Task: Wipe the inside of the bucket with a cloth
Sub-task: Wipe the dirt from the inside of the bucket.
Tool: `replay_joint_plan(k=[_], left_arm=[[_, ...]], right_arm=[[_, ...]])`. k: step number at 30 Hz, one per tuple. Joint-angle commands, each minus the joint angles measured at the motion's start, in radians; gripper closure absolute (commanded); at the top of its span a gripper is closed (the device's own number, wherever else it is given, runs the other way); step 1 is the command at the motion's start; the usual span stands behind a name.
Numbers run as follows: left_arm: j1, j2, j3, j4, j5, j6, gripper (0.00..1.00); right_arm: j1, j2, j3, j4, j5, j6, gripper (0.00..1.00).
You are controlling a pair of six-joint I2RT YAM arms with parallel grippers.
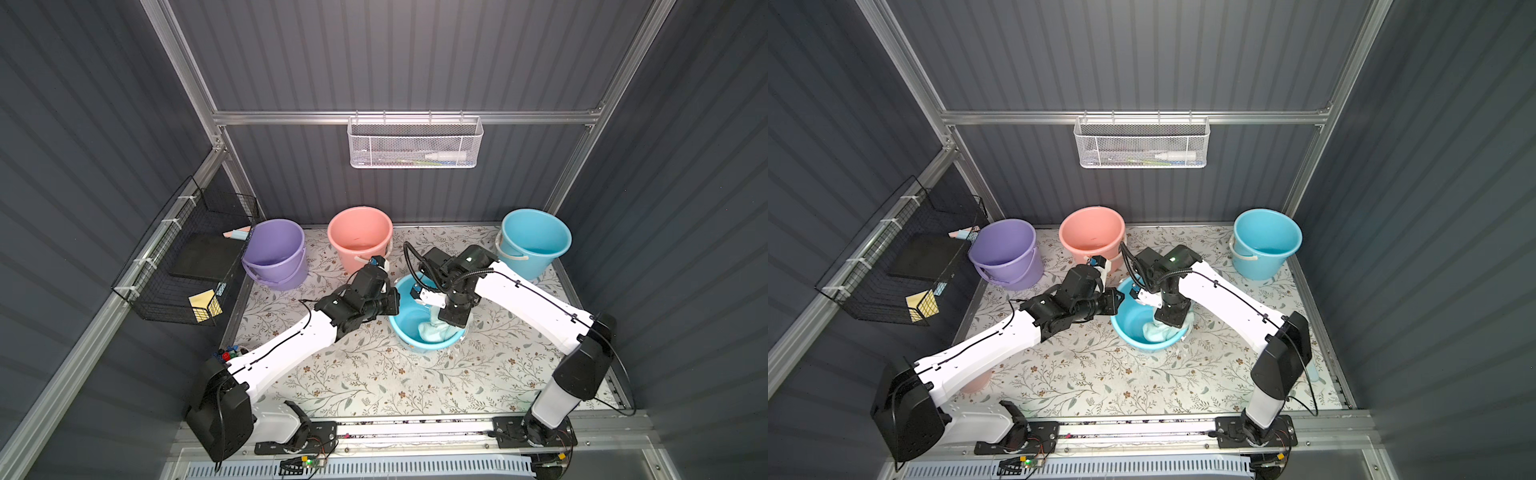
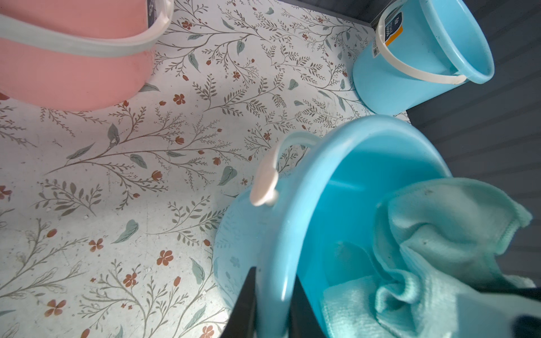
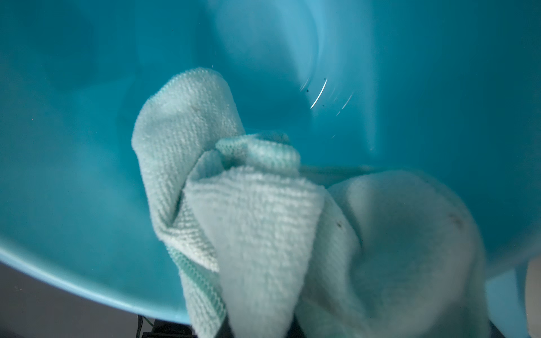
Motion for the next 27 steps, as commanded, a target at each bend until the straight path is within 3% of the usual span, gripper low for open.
replay_joint_plan(k=[1,8,27], left_arm=[[0.004,-0.026,0.03,0.042,-0.001,0.011,1.0],[0.004,-0.038,0.025,0.039,-0.005,0.011,1.0],[0.004,-0.034,0.031,0.046,-0.005,0.009,1.0]], right_arm=[[0.002,0.058,0.027,-0.045,-0.035,0.04,1.0],[-0.003,0.164,0.028,-0.005,-0.09,0.058,1.0],[-0.049,0.259,-0.253,0.413,-0.109,0.134,1.0]])
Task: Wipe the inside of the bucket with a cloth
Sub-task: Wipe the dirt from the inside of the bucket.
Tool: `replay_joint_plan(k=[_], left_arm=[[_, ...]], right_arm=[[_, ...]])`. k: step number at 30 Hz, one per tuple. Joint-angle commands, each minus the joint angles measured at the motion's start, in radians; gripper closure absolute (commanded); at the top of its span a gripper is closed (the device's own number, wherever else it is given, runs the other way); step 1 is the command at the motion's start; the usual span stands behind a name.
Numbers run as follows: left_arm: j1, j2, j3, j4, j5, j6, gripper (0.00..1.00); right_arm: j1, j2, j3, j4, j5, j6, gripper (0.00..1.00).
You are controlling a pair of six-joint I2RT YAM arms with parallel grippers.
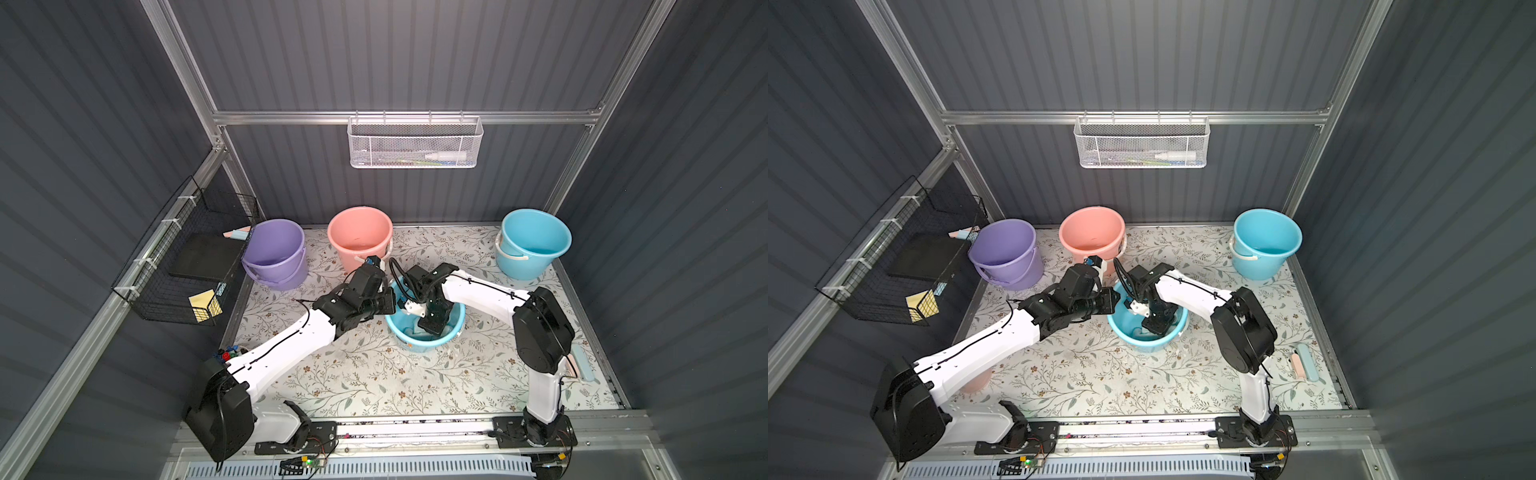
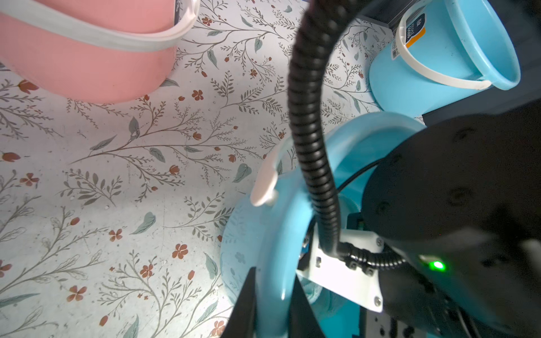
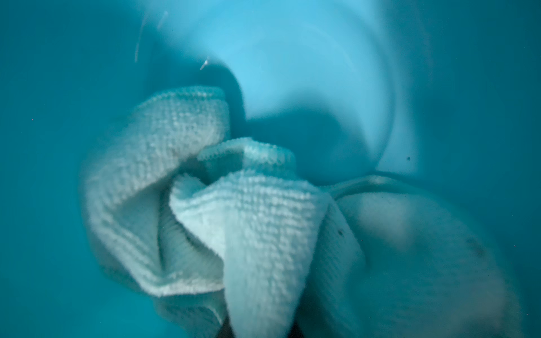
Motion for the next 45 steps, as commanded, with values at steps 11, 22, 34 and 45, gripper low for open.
replay_joint_plan(k=[11,22,34,45], left_arm=[[-0.004,-0.028,0.009,0.115,-0.01,0.021,1.0],[-0.005,-0.018,0.011,0.122,-0.011,0.019,1.0],[-0.004,-0.017,0.02,0.121,-0.008,0.019,1.0],[-0.005,-0.028,0.016,0.115,-0.01,0.015,1.0]], right_arm=[[-0.009,-0.176,-0.049,-0.02,-0.029,0.168,1.0],[0.007,-0.377,0.061,-0.223,-0.173,0.355,1.0],[0.008,-0.384,0.142,-0.263,-0.443,0.503,1.0],[-0.008,-0.265,0.086,-0.187,-0.497,0.546,1.0]])
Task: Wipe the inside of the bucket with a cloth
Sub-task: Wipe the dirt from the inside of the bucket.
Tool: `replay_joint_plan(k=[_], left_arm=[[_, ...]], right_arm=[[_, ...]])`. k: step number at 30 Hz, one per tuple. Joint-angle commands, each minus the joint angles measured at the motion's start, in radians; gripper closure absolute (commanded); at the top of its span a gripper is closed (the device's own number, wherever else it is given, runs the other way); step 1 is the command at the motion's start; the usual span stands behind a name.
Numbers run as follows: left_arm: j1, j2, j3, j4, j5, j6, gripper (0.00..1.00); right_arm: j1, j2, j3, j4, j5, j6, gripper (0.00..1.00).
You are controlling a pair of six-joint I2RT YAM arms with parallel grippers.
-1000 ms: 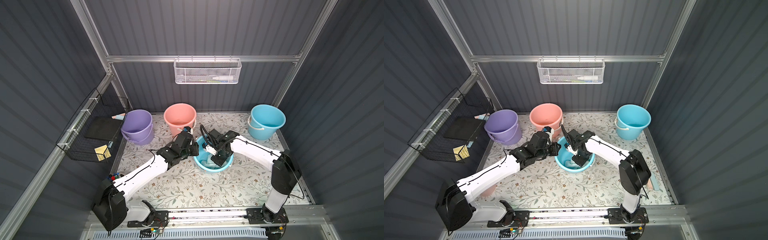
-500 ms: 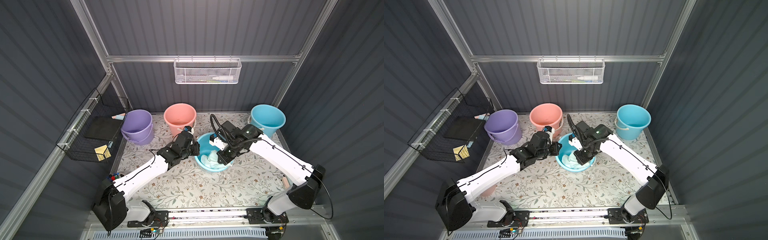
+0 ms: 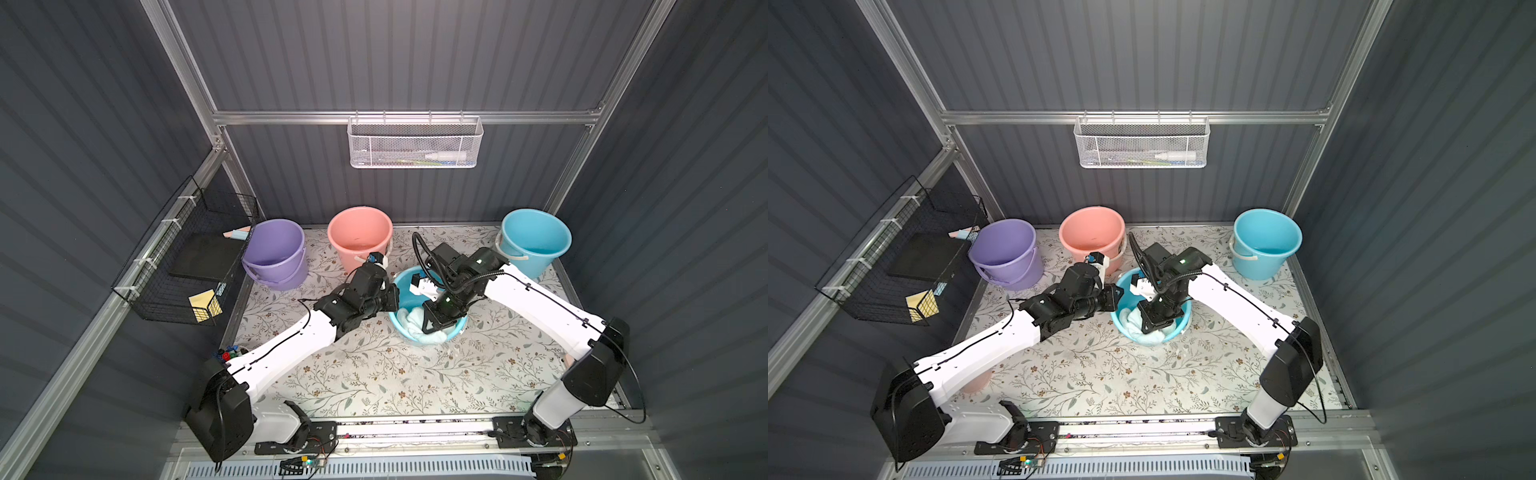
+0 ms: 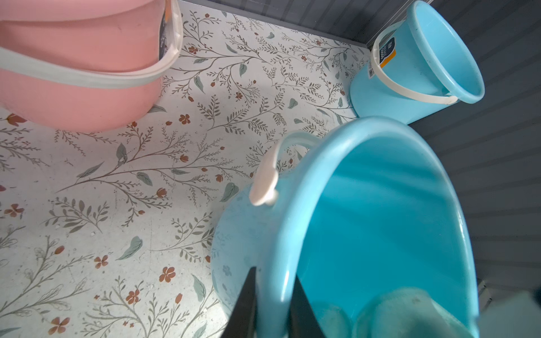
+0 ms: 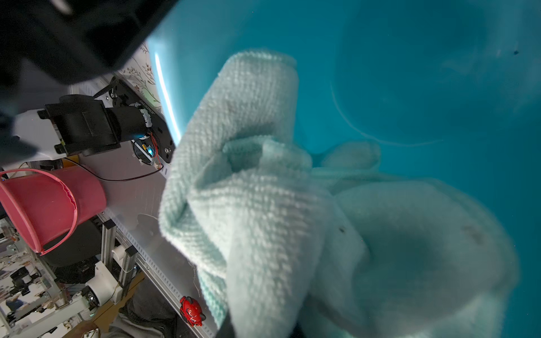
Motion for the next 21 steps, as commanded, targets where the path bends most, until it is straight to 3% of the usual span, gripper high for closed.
replay_joint_plan(k=[1,14,21], left_arm=[[-0.002,-0.03,0.015,0.038,0.0,-0.003,1.0],[-0.002,-0.035,0.019,0.033,-0.003,-0.006,1.0],[-0.001,-0.035,0.018,0.038,0.0,-0.01,1.0]], right_arm=[[-0.013,0.043,-0.029,0.005,-0.051,0.025,1.0],[-0.042,0.199,-0.13,0.139,-0.016,0.076,1.0],[-0.04,0.27,-0.167,0.235,0.131,0.129,1.0]])
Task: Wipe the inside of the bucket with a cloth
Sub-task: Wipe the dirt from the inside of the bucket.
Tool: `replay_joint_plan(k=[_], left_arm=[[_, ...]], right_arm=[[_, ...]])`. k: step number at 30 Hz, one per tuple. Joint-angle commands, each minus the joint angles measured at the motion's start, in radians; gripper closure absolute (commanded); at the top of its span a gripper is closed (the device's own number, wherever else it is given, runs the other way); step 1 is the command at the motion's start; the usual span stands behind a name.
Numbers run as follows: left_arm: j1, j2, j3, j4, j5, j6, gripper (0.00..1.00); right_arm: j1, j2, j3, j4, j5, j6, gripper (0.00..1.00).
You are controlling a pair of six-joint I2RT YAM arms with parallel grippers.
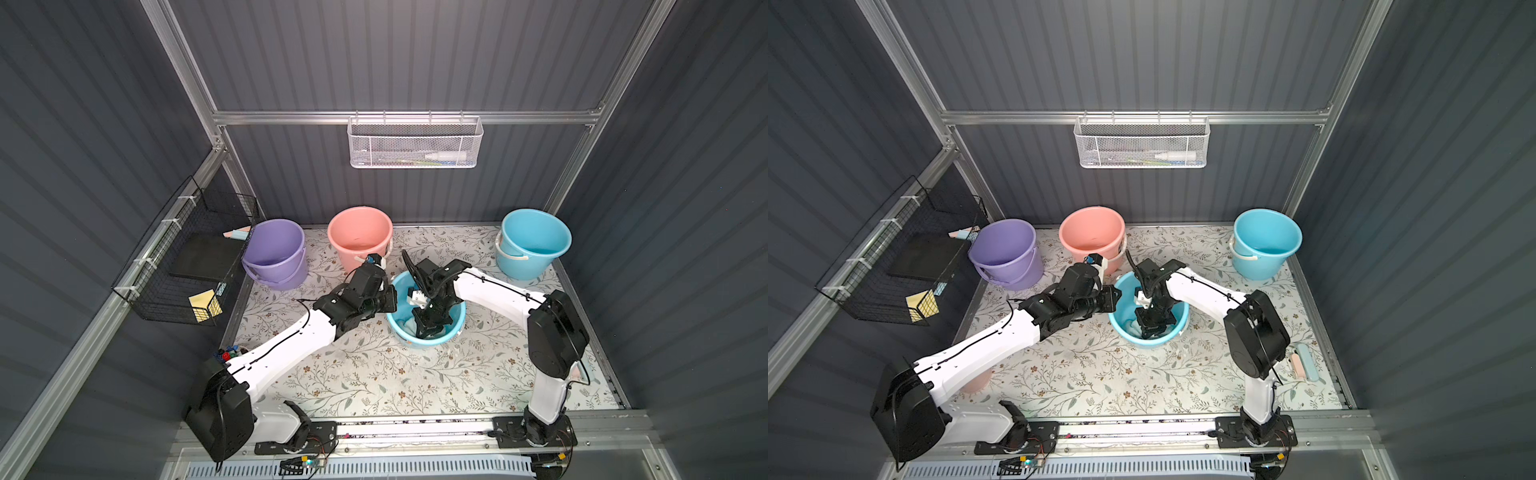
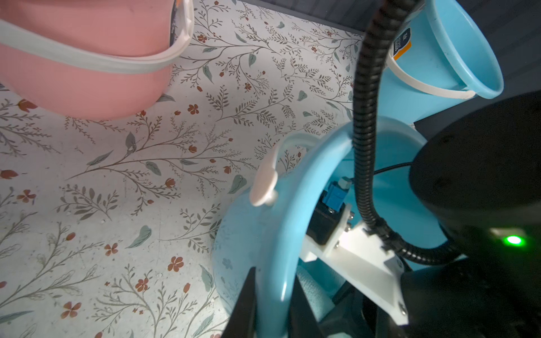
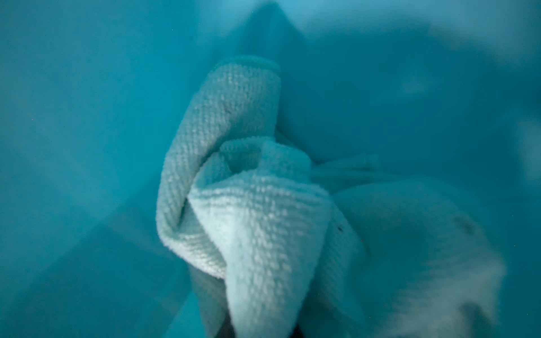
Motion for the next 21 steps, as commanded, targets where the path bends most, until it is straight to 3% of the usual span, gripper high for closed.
replay_joint_plan(k=[1,5,9,21], left_arm=[[-0.003,-0.032,0.019,0.077,0.002,0.001,1.0],[-0.003,-0.031,0.02,0.078,0.004,0.003,1.0],[-0.003,-0.029,0.02,0.077,0.001,0.001,1.0],[-0.003,-0.022,0.018,0.087,0.002,-0.005,1.0]], right_arm=[[0.0,0.046,-0.038,0.035,0.106,0.055,1.0],[0.003,0.063,-0.043,0.053,0.2,0.075,1.0],[0.003,0.013,-0.05,0.035,0.197,0.086,1.0],[0.003,-0.225,-0.06,0.048,-0.086,0.213,1.0]])
